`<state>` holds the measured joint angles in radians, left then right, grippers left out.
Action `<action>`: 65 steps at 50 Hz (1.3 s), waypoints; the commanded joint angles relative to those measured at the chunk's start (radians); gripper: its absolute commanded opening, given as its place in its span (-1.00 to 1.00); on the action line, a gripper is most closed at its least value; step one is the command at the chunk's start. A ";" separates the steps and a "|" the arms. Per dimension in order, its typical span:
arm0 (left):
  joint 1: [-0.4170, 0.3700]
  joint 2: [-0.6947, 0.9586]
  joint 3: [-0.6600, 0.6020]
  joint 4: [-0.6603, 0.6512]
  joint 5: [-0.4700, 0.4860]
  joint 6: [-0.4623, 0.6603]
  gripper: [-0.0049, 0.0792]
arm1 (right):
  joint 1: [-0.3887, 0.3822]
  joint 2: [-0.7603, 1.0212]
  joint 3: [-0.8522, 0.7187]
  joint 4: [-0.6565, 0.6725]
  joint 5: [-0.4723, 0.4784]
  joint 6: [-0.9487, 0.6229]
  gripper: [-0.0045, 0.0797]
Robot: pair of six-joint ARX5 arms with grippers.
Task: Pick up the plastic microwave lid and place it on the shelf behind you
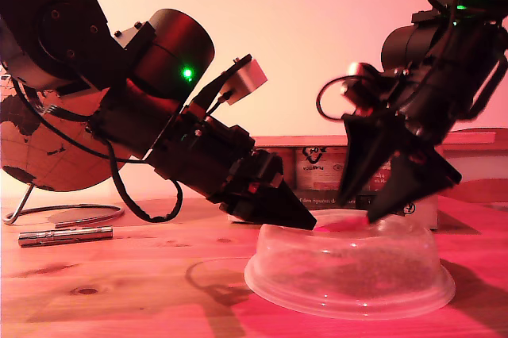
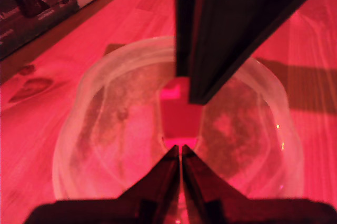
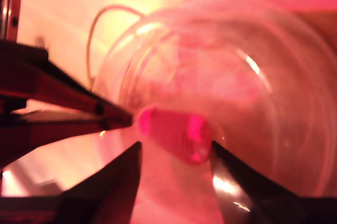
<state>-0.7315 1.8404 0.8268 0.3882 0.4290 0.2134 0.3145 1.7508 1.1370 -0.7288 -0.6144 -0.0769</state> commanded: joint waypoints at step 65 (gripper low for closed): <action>-0.004 0.033 -0.031 -0.043 -0.008 0.003 -0.93 | 0.052 0.077 0.123 -0.152 0.104 -0.003 -0.19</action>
<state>-0.7315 1.8404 0.8284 0.3859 0.4282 0.2134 0.3622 1.8057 1.2652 -0.8768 -0.5121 -0.0769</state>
